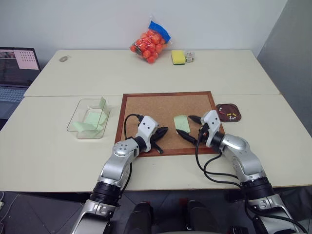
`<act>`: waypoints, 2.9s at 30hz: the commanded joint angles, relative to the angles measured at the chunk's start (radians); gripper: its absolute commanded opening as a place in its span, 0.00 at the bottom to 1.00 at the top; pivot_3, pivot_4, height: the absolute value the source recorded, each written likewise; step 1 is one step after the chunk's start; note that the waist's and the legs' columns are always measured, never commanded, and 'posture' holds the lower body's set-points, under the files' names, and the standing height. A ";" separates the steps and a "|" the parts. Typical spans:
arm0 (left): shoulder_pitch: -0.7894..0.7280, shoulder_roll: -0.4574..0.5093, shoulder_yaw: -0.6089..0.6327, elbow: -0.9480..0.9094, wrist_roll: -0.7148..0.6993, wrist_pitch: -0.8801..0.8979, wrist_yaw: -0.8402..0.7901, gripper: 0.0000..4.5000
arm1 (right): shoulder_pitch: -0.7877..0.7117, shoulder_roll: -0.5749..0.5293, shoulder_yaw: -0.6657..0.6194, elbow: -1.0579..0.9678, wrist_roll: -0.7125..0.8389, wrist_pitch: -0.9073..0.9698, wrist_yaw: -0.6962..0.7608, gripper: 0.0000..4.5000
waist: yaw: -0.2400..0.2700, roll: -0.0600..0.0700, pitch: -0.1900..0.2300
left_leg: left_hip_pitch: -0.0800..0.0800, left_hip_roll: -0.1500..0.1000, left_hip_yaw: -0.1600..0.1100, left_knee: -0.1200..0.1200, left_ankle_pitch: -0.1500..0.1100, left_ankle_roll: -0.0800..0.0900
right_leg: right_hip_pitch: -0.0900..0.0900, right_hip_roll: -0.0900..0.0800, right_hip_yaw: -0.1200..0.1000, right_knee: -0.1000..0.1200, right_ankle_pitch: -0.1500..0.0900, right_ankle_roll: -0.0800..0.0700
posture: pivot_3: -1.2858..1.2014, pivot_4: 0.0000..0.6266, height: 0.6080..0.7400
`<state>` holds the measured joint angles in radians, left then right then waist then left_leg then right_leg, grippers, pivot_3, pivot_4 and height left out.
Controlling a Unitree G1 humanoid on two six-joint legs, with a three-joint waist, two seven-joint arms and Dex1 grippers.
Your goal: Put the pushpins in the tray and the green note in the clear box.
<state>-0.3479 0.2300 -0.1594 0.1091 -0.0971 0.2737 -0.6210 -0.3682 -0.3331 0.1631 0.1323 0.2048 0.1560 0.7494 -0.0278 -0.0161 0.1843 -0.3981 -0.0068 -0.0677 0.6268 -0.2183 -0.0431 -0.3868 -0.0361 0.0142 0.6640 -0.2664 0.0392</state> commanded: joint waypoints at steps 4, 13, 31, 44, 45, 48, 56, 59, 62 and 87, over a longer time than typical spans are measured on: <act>0.032 -0.009 -0.029 0.003 0.003 0.013 -0.002 0.00 | -0.023 0.033 0.045 0.037 -0.042 -0.064 0.022 1.00 | 0.000 0.000 0.000 | 0.000 0.000 0.000 0.000 0.000 0.000 | 0.000 0.000 0.000 0.000 0.000 0.000 | 0.52 0.24 1.00; 0.032 -0.009 -0.026 0.000 0.004 0.016 0.001 0.00 | -0.051 0.068 0.031 0.108 -0.049 -0.095 0.009 0.92 | 0.000 0.000 0.000 | 0.000 0.000 0.000 0.000 0.000 0.000 | 0.000 0.000 0.000 0.000 0.000 0.000 | 0.52 0.24 1.00; 0.034 -0.004 -0.025 -0.011 0.004 0.024 0.000 0.00 | -0.048 0.073 0.004 0.126 -0.062 -0.099 0.002 0.16 | 0.000 0.000 0.000 | 0.000 0.000 -0.001 0.000 0.000 0.000 | 0.000 0.000 0.000 0.000 0.000 0.000 | 0.52 0.24 1.00; 0.032 -0.004 -0.026 -0.008 0.004 0.025 0.000 0.00 | -0.052 0.072 0.002 0.127 -0.067 -0.103 -0.002 0.02 | 0.000 0.000 0.000 | 0.000 0.000 -0.001 0.000 0.000 0.000 | 0.000 0.000 0.000 0.000 0.000 0.000 | 0.52 0.24 1.00; 0.032 -0.004 -0.026 -0.009 0.004 0.025 0.000 0.00 | -0.053 0.071 -0.001 0.115 -0.063 -0.104 -0.001 0.02 | 0.000 0.000 0.000 | 0.000 0.000 -0.001 0.000 0.000 0.000 | 0.000 0.000 0.000 0.000 0.000 0.000 | 0.52 0.24 1.00; 0.034 -0.001 -0.022 -0.010 0.005 0.024 0.001 0.00 | -0.051 0.062 -0.016 0.023 -0.023 -0.068 0.018 0.02 | 0.000 0.000 0.000 | 0.000 0.000 -0.001 0.000 0.000 0.000 | 0.000 0.000 0.000 0.000 0.000 0.000 | 0.52 0.24 1.00; 0.028 -0.002 -0.024 -0.003 0.008 0.014 0.000 0.00 | -0.056 0.021 -0.031 -0.120 0.015 0.021 0.038 0.02 | 0.001 0.000 0.000 | 0.000 0.000 -0.001 0.000 0.000 0.000 | -0.001 0.000 0.000 0.001 0.000 0.000 | 0.52 0.24 1.00; 0.021 -0.003 -0.026 0.004 0.009 0.009 -0.002 0.00 | -0.068 0.008 -0.043 -0.161 0.034 0.050 0.037 0.02 | 0.001 0.000 0.000 | 0.000 0.000 -0.002 0.000 0.000 0.000 | 0.000 0.000 -0.001 0.001 0.000 0.000 | 0.52 0.24 1.00; 0.017 -0.005 -0.029 0.012 0.010 0.004 -0.003 0.00 | -0.077 0.000 -0.047 -0.177 0.041 0.066 0.036 0.02 | 0.001 0.000 0.000 | 0.000 0.000 -0.002 0.000 0.000 0.000 | 0.000 0.000 -0.001 0.000 0.000 0.000 | 0.52 0.24 1.00; 0.034 -0.013 0.088 -0.242 -0.272 0.161 -0.064 0.64 | -0.124 -0.044 -0.112 -0.191 0.088 0.105 0.020 0.00 | 0.000 -0.001 0.001 | -0.002 0.001 -0.002 0.000 0.000 0.000 | -0.001 0.000 -0.001 0.000 0.000 0.000 | 0.52 0.24 1.00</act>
<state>-0.3134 0.2284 -0.0948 -0.0572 -0.3034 0.3941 -0.6872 -0.4618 -0.3716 0.0903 -0.0043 0.2667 0.2571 0.7815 -0.0282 -0.0170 0.1851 -0.4000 -0.0063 -0.0699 0.6271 -0.2183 -0.0431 -0.3883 -0.0360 0.0130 0.6646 -0.2663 0.0389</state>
